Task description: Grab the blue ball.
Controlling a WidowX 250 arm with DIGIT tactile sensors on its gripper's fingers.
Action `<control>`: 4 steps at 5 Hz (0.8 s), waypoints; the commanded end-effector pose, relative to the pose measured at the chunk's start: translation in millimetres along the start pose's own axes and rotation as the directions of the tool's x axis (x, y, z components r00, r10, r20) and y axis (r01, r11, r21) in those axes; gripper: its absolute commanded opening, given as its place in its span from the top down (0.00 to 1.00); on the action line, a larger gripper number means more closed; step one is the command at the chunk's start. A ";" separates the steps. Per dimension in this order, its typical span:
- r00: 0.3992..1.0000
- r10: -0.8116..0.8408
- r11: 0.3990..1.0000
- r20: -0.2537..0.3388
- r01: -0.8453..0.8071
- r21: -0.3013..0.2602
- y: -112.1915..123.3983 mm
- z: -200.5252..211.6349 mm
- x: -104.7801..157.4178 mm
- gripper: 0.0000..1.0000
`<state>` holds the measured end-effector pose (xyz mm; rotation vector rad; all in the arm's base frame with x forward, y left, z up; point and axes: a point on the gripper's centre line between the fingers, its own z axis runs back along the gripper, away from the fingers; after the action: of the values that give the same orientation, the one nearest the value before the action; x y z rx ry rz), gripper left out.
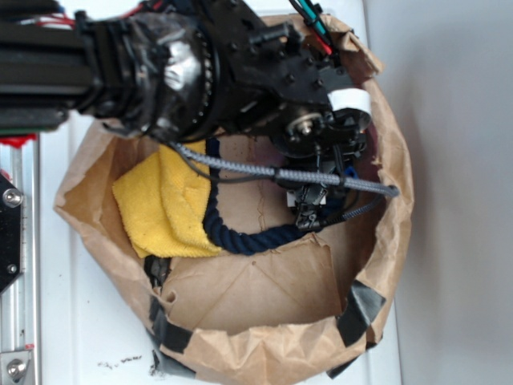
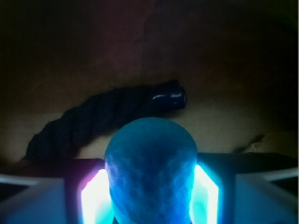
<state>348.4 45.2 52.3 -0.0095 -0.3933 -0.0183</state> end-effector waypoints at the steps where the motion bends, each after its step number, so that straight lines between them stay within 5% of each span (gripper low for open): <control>1: 1.000 -0.022 0.999 0.021 0.022 -0.024 -10.4 18.9 3.8 1.00; 3: 0.995 -0.053 0.984 0.081 0.066 -0.164 -37.0 94.3 -39.2 1.00; 4: 0.992 -0.063 0.975 0.108 0.084 -0.204 -46.4 139.3 -38.6 1.00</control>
<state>255.0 -2.8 146.1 -0.2133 -0.4414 -0.1350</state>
